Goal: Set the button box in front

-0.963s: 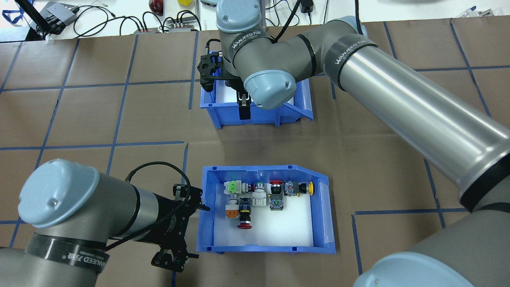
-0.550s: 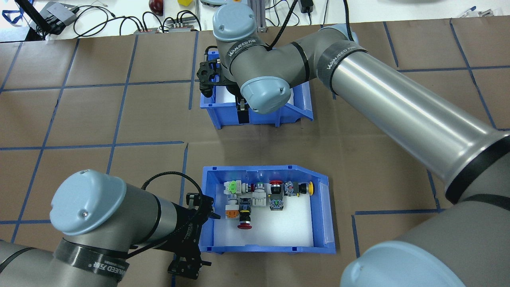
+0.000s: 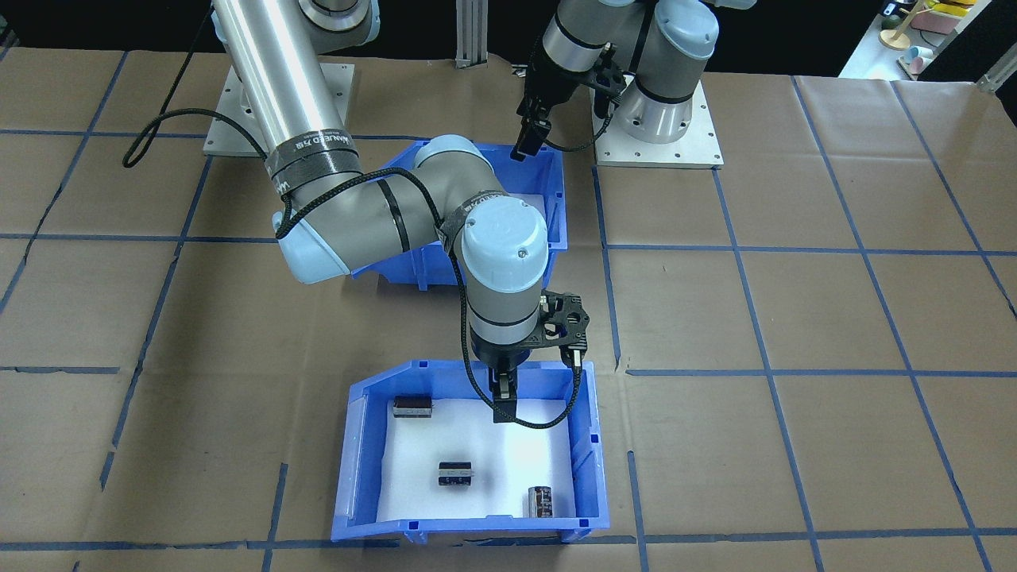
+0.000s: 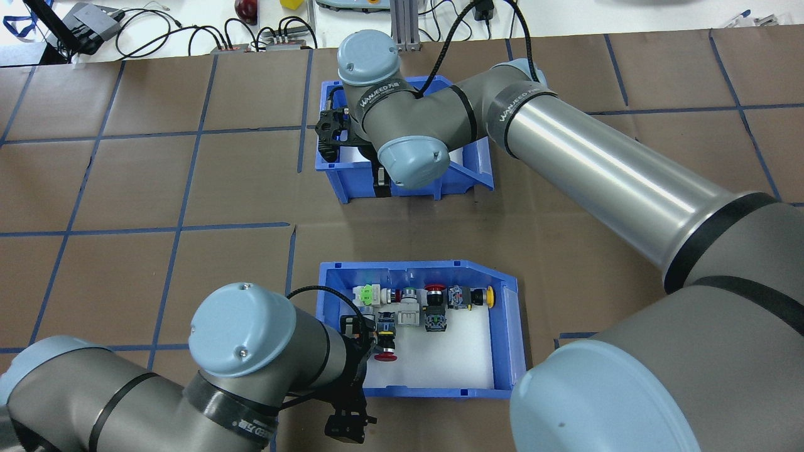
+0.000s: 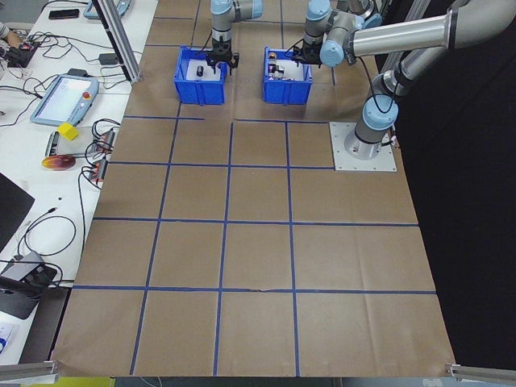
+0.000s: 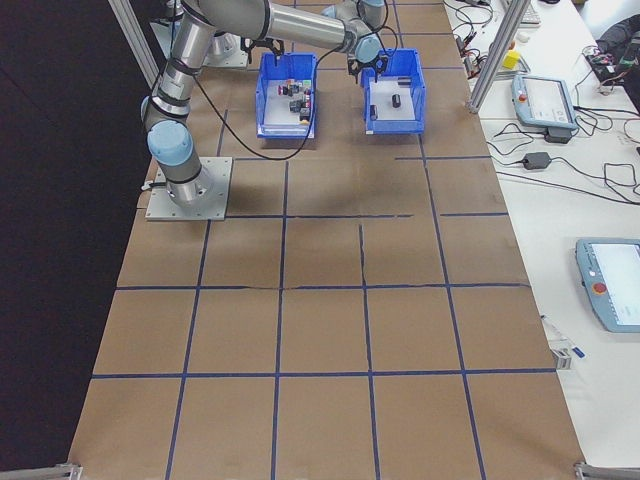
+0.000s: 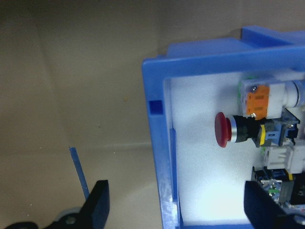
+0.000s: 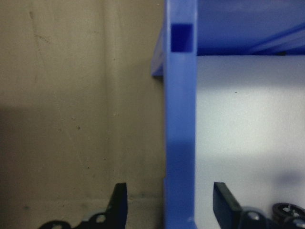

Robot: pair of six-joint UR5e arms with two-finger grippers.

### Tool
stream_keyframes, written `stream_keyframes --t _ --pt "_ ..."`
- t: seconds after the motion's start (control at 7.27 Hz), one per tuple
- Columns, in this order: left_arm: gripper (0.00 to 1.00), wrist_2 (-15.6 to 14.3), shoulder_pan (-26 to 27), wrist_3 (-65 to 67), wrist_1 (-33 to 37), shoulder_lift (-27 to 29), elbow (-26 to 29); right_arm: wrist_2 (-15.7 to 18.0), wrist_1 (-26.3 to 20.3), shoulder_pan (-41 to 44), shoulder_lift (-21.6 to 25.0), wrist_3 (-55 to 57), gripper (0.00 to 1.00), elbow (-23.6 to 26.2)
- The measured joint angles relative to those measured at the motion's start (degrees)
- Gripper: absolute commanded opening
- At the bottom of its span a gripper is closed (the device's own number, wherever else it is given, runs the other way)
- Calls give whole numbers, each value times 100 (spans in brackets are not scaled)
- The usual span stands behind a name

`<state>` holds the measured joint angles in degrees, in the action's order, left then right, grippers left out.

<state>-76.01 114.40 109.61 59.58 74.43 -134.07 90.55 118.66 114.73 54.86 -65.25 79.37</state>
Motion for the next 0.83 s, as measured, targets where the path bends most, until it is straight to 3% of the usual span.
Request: stream_keyframes --t 0.55,0.69,0.83 --pt "99 -216 396 391 -271 340 -35 172 -97 -26 156 0 13 -106" --pt "90 -331 460 434 -385 455 -44 176 -288 -91 281 -18 11 -175" --pt "75 -502 537 478 -603 639 -43 176 -564 -232 462 -60 11 -201"
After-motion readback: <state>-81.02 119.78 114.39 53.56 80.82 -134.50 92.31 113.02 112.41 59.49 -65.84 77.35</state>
